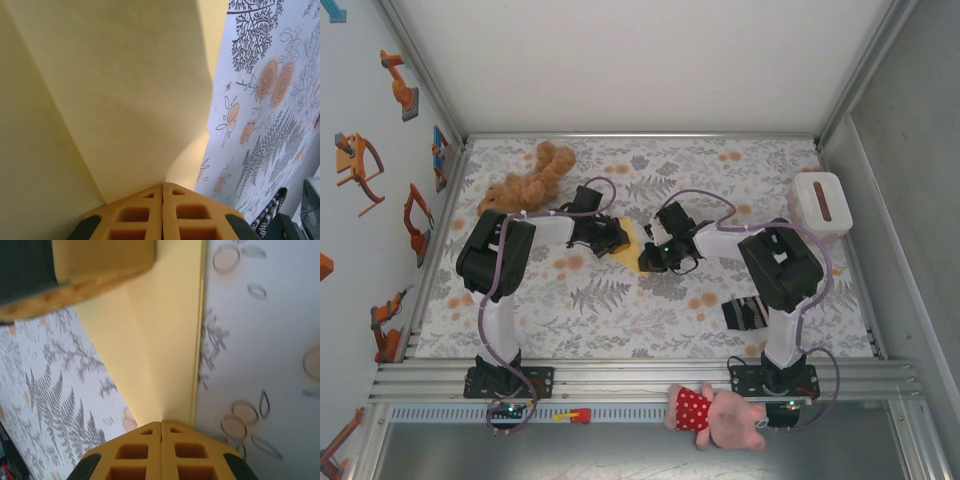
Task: Fold a paper plane with a square sheet of paper (pick it up from the middle)
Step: Fourth fold the wing at the center of the table.
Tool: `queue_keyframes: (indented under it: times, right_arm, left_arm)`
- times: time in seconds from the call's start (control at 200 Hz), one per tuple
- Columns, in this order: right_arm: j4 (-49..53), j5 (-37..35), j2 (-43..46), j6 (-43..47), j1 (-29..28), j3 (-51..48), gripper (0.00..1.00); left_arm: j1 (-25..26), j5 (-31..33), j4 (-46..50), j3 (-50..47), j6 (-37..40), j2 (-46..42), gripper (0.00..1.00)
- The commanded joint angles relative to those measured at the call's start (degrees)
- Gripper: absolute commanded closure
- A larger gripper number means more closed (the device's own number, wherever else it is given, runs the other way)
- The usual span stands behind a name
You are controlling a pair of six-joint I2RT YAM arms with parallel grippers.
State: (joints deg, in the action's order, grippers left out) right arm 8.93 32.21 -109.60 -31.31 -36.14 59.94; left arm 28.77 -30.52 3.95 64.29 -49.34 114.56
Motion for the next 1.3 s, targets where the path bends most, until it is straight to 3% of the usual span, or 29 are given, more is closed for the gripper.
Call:
queue_keyframes:
  times: [0.0, 0.255, 0.411, 0.806, 1.087, 1.297]
  right_arm:
    - [7.31, 1.04, 2.56, 1.54, -0.33, -3.94, 0.99]
    - [8.24, -3.27, 9.58, 1.72, 0.11, -7.86, 0.99]
    - [2.61, -2.37, 12.02, -0.64, 0.02, -5.7, 0.99]
    - [-0.65, -2.57, -0.7, -2.77, -0.51, 5.03, 1.0]
    - [4.65, -5.93, -4.09, -0.8, -0.5, 4.32, 1.0]
    - [9.5, -9.61, -5.35, 0.54, -0.51, 2.47, 1.0]
  left_arm:
    - [-1.26, 8.03, 7.28, -2.35, -0.89, 4.63, 0.93]
    - [-1.21, 6.98, 6.49, -2.33, -0.67, 4.59, 0.93]
    - [-1.04, 5.66, 5.37, -2.27, -0.8, 4.05, 0.93]
    - [-0.74, 3.67, 4.08, -1.95, -1.37, 3.84, 0.93]
    - [-0.87, 2.94, 3.6, -1.61, -0.64, 2.57, 0.92]
    - [-2.97, 2.96, 5.1, 2.33, 5.53, 2.1, 0.86]
